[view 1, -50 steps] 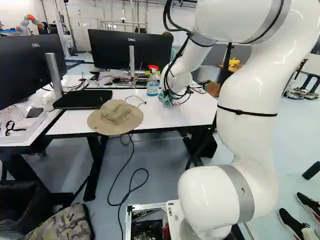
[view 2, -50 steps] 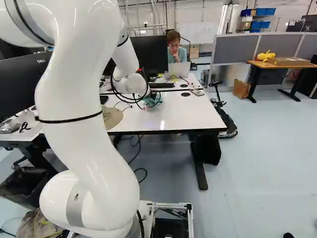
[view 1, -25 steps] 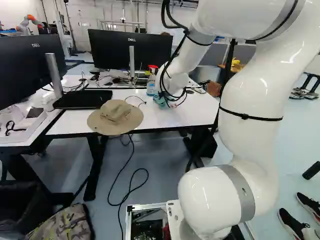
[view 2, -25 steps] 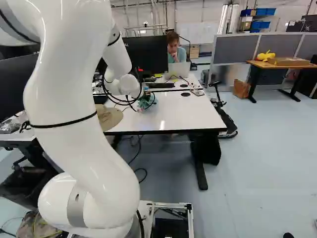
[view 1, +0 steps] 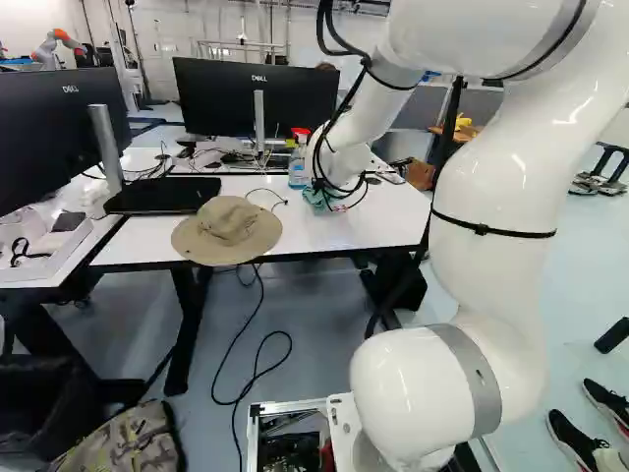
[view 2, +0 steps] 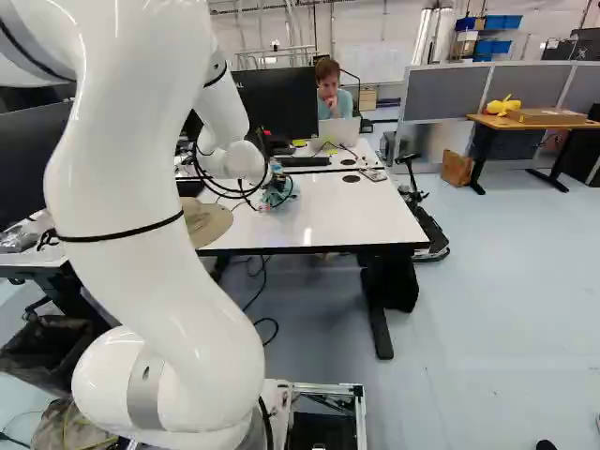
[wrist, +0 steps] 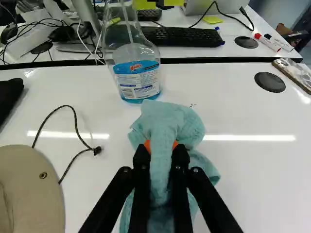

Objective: Clean the table with the green towel

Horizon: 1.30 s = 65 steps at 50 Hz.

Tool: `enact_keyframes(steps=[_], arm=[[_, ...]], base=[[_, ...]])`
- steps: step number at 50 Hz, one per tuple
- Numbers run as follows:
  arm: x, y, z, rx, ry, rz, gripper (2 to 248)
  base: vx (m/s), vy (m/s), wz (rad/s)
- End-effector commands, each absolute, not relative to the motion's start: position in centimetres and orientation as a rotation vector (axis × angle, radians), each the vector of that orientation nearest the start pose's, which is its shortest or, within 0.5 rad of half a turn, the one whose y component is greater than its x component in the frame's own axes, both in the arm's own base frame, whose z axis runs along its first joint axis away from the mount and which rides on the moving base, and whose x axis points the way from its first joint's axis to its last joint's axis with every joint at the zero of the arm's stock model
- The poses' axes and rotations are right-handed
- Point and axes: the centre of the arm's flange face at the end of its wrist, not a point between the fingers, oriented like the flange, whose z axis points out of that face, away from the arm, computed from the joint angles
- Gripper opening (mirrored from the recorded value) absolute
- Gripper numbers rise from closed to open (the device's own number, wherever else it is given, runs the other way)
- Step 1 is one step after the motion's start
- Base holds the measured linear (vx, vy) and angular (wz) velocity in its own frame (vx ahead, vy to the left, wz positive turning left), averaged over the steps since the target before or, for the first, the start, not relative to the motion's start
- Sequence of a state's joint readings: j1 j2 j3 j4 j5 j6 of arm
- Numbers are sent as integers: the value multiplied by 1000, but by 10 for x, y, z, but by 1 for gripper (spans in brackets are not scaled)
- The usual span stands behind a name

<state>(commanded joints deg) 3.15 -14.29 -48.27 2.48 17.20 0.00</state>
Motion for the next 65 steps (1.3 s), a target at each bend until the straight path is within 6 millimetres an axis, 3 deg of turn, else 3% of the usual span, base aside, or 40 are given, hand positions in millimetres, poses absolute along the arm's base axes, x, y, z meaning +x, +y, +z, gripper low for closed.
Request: enact_keyframes(steps=[20, 48, 65], arm=[[528, 25, 416, -2791, 146, -1333, 49], [528, 25, 416, -2791, 146, -1333, 49], [541, 12, 431, -2772, 182, -1387, 49]], base=[[0, 0, 0], [0, 0, 0], [0, 0, 0]])
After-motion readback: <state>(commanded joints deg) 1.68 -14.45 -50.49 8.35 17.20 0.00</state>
